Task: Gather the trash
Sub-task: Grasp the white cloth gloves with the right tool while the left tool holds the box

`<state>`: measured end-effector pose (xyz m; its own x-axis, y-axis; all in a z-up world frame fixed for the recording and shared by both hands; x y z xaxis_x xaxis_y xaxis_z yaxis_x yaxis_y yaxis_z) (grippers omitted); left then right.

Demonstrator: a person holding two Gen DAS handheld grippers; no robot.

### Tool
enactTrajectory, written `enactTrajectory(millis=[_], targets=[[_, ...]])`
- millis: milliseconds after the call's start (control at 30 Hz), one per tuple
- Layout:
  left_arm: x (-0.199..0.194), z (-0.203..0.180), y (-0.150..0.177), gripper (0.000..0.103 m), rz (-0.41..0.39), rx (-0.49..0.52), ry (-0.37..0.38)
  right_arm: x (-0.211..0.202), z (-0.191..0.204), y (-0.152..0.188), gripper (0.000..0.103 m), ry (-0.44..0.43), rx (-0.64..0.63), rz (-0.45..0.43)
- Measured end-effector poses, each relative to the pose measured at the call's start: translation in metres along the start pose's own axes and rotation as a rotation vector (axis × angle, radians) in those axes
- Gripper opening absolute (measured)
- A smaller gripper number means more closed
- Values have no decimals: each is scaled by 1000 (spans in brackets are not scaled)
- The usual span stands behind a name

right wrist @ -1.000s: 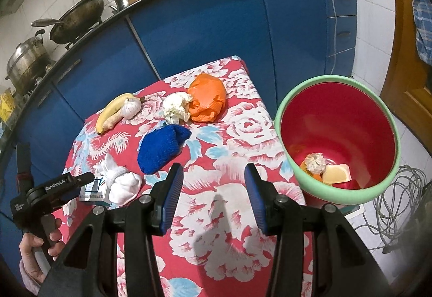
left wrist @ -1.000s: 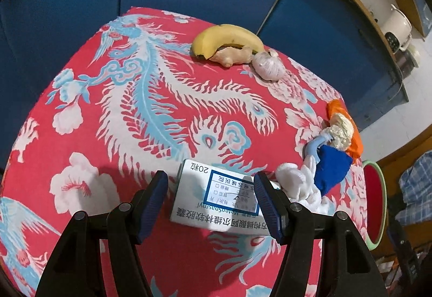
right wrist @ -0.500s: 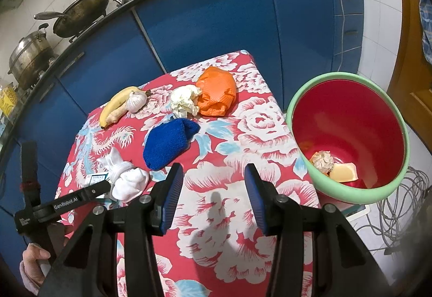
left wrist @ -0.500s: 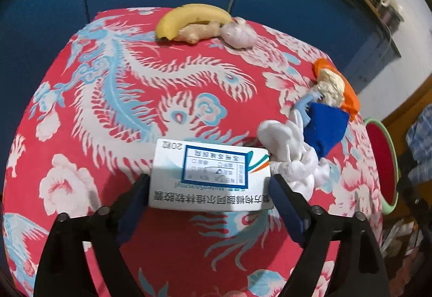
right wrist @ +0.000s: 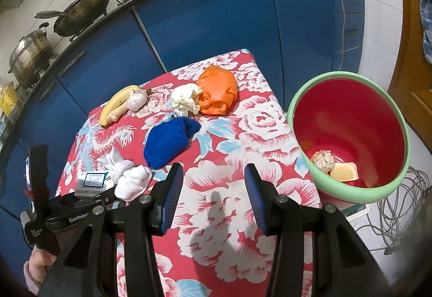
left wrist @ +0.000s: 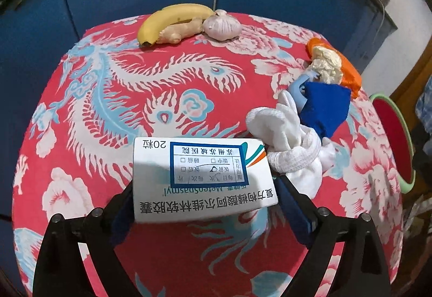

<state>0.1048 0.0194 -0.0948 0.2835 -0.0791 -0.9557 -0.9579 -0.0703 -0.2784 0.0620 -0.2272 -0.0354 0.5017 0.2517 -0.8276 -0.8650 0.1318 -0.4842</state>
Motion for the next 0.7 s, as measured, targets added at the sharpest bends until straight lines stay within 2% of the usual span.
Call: enactTrajectory(millis=[367, 700], targets=[[-21, 12, 2, 93, -67, -28, 34, 8, 16, 2, 49, -20, -32, 25], [-44, 41, 7, 93, -118, -92, 8, 23, 49, 6, 49, -70, -88, 57]])
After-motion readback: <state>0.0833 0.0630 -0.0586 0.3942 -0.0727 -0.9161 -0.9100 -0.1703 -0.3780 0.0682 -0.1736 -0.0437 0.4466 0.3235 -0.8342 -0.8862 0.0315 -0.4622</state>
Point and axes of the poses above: each gripper's, at about its wrist camera, not at the fingertips, and x roughly the way its jaws point, z to its left, y to its underside, the point moved 4 cm from there along x, roughly the way its jaws point, and after that the axes turned 13 degrees about z, right-handed, at the moved point
